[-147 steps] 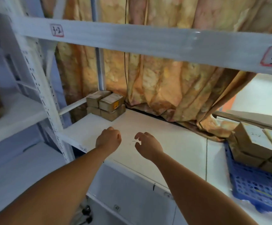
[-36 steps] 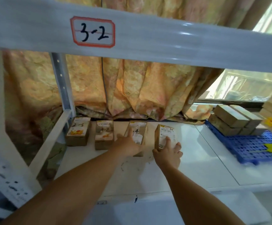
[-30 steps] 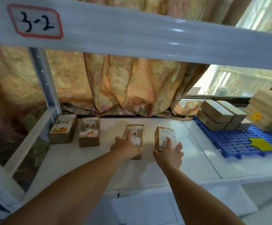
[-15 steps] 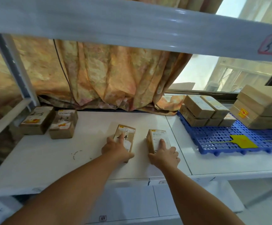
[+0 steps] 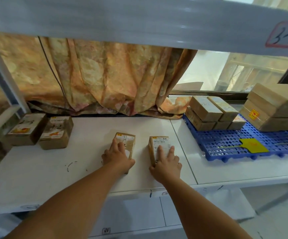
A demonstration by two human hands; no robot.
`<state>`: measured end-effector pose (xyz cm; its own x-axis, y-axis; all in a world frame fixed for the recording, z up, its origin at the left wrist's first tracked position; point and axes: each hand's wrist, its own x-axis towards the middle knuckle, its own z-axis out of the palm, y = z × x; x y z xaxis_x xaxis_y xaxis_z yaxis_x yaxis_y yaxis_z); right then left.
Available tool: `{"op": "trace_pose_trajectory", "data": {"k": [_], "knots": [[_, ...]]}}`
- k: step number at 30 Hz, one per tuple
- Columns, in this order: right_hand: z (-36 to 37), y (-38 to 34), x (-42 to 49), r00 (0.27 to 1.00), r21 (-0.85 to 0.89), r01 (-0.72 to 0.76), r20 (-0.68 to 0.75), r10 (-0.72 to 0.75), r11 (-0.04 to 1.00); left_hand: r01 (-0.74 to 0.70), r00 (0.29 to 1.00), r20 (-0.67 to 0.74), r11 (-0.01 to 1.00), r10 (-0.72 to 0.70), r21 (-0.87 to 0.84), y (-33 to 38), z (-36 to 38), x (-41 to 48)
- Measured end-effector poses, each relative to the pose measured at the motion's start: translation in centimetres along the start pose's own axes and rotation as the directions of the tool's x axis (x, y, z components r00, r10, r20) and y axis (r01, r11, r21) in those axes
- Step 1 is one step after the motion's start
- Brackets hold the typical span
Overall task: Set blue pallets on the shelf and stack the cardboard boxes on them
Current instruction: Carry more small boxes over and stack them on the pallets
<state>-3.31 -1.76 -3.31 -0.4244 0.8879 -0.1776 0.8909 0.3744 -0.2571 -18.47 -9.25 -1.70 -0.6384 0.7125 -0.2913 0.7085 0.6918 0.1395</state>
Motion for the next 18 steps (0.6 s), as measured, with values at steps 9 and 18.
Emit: {"op": "trace_pose_trajectory", "data": {"k": [9, 18], "knots": [[0.4, -1.7, 0.3, 0.996, -0.108, -0.083, 0.014, 0.085, 0.991, -0.03, 0.999, -0.045, 0.999, 0.028, -0.044, -0.4, 0.9, 0.7], [-0.4, -0.8, 0.2, 0.999, -0.116, -0.033, 0.016, 0.035, 0.993, -0.038, 0.997, -0.066, 0.999, 0.036, -0.021, -0.4, 1.0, 0.6]]}}
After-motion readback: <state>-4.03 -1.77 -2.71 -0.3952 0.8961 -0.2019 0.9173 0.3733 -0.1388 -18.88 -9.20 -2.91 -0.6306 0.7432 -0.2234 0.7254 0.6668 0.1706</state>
